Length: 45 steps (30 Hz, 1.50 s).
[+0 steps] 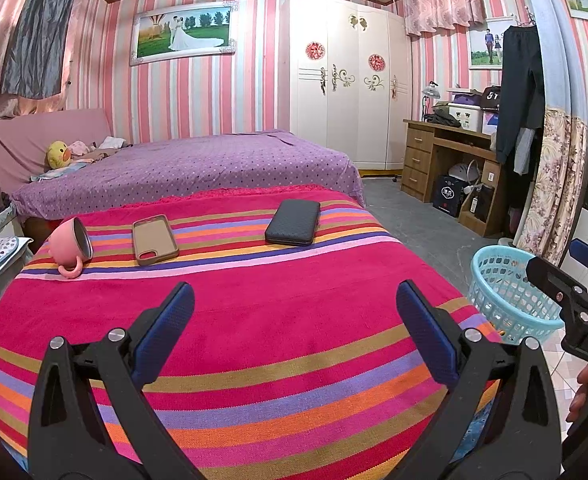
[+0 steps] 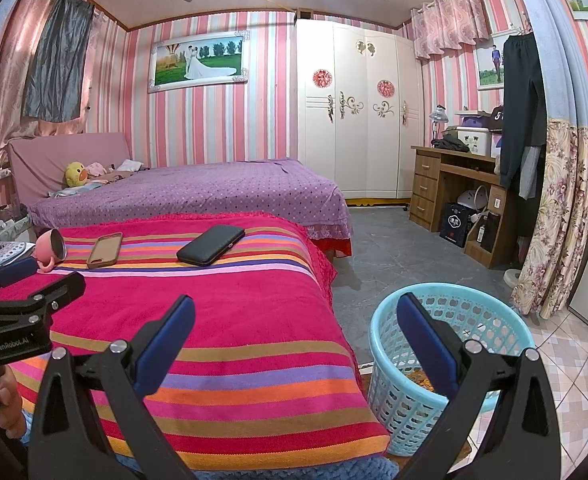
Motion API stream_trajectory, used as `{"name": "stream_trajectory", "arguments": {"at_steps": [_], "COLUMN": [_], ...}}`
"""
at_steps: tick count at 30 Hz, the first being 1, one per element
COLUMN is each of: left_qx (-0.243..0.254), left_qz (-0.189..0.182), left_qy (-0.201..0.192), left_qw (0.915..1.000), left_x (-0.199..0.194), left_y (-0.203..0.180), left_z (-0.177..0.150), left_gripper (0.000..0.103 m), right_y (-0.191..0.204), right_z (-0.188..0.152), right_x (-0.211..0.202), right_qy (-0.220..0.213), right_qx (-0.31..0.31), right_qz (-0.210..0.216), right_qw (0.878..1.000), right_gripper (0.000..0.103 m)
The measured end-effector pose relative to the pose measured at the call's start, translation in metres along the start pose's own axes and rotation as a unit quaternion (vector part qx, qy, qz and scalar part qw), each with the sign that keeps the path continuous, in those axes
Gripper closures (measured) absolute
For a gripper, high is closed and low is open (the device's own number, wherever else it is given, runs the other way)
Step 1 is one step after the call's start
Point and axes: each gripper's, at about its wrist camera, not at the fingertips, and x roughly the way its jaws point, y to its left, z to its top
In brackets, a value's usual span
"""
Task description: Collect trash
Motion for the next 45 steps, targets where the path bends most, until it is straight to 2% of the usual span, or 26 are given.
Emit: {"name": "stream_trajectory", "arguments": {"at_steps": [45], "left_qx": [-0.001], "left_qz": [0.001], "left_qy": [-0.002], "left_qw": [1.0], "left_x": [0.0005], "left_y": [0.0019], "left_z": [-0.0005], "left_gripper": [0.005], "right_y": [0.004], "right_z": [0.0014], "right_x": [0.0011], "right_qy": [0.0], "right_qx": [-0.001], "right_qz": [0.0], "right_qw": [1.0], "right_gripper": [0.005]}}
